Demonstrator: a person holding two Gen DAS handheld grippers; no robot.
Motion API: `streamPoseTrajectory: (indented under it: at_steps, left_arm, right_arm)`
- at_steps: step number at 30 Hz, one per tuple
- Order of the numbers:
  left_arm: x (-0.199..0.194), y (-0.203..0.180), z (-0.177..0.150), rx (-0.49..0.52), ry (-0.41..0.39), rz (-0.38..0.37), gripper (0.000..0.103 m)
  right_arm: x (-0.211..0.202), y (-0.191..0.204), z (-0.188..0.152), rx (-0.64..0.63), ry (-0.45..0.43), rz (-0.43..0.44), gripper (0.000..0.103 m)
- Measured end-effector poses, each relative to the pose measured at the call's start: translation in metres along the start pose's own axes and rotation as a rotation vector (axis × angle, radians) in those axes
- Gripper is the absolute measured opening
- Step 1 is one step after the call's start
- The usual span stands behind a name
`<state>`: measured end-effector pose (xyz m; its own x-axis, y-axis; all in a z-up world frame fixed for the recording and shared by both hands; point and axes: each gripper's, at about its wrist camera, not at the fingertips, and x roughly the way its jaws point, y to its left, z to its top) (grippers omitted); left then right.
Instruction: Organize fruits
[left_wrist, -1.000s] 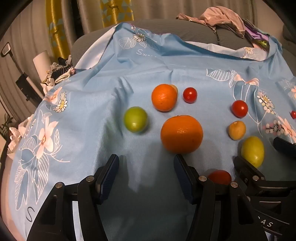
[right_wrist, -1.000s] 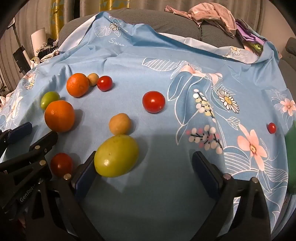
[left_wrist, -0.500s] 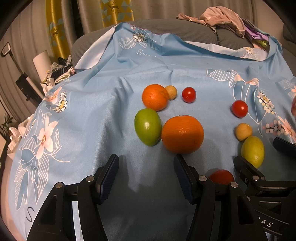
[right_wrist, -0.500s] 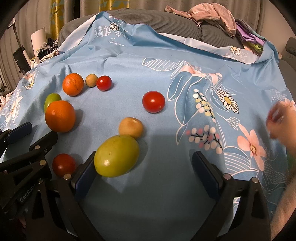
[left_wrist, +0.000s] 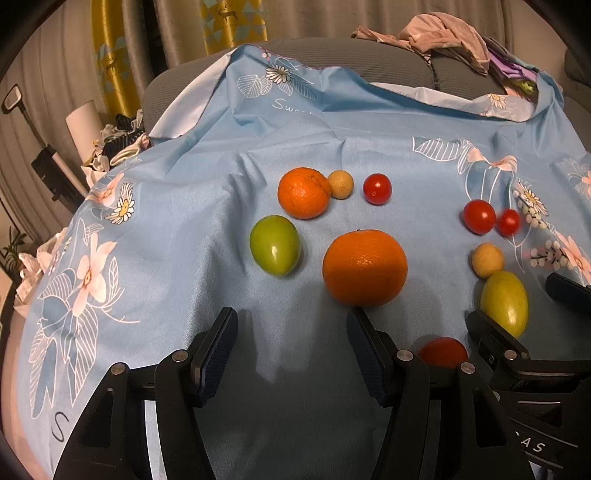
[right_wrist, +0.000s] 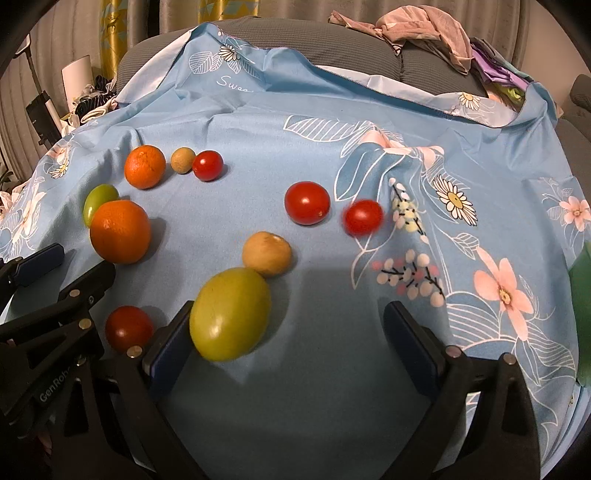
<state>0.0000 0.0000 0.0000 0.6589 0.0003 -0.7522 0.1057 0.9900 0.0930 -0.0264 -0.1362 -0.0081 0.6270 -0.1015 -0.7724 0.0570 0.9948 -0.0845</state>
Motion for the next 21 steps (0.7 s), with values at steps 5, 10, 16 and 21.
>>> streamPoseTrajectory:
  at_steps: [5,10,16,21]
  left_arm:
    - [0.0000,-0.0001,0.0000,0.000,0.000,0.000,0.062]
    - [0.0000,0.0000,0.0000,0.000,0.000,0.000,0.062]
    - [-0.0002,0.0000,0.0000,0.000,0.002,0.000,0.062]
    - [-0.0007,0.0009,-0.0008,-0.001,0.005,-0.001,0.062]
  right_arm:
    - [0.0006,-0.0004,0.0000,0.000,0.001,0.000,0.099]
    - [0.0007,-0.0006,0.0001,0.000,0.001,0.000,0.099]
    - [0.0011,-0.0008,0.0001,0.000,0.001,0.000,0.099]
    - [0.0015,-0.0003,0.0003,0.000,0.001,0.000,0.099]
